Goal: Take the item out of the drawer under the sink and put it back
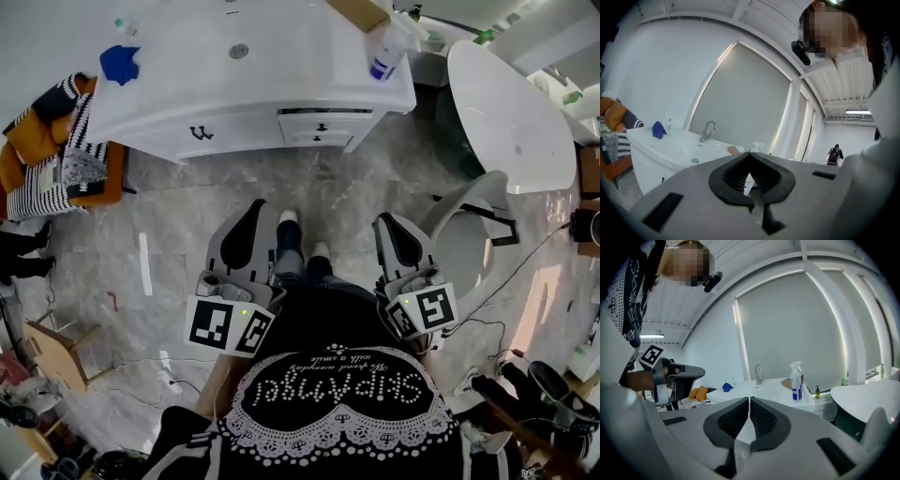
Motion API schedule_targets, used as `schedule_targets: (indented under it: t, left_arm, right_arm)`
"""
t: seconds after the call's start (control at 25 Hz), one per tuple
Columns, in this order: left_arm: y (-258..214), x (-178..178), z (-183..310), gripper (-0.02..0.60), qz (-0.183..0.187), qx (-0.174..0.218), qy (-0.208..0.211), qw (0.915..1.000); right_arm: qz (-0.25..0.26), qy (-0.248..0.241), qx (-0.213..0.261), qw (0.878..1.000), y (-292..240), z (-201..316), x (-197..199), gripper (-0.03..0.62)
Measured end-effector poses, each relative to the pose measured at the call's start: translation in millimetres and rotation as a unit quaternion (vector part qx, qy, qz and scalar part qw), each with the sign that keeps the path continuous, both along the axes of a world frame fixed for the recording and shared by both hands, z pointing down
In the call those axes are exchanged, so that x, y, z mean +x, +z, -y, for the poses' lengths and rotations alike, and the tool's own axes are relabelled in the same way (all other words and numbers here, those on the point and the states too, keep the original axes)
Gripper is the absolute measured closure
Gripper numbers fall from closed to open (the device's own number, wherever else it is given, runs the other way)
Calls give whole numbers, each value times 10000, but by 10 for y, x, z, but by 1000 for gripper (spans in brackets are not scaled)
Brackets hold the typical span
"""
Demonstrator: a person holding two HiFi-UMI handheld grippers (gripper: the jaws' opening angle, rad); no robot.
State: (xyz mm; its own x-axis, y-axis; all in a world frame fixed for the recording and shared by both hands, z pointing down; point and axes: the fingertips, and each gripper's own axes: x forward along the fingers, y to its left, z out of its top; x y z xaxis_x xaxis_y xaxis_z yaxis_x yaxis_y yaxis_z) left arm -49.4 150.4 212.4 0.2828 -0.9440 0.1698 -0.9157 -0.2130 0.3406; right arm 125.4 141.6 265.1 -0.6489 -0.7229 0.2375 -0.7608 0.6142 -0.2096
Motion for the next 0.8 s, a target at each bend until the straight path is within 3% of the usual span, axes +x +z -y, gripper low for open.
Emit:
schedule_targets:
  t: [0.52, 0.8]
  left_arm:
    - [20, -475, 803, 577, -82, -41, 338, 9994]
    - [-61, -508, 989, 577, -66, 339, 1010, 9943]
  right_arm:
    - [-51, 465, 40, 9989, -7, 687, -415, 568]
    - [-90, 738, 35, 9972, 23, 829, -538, 568]
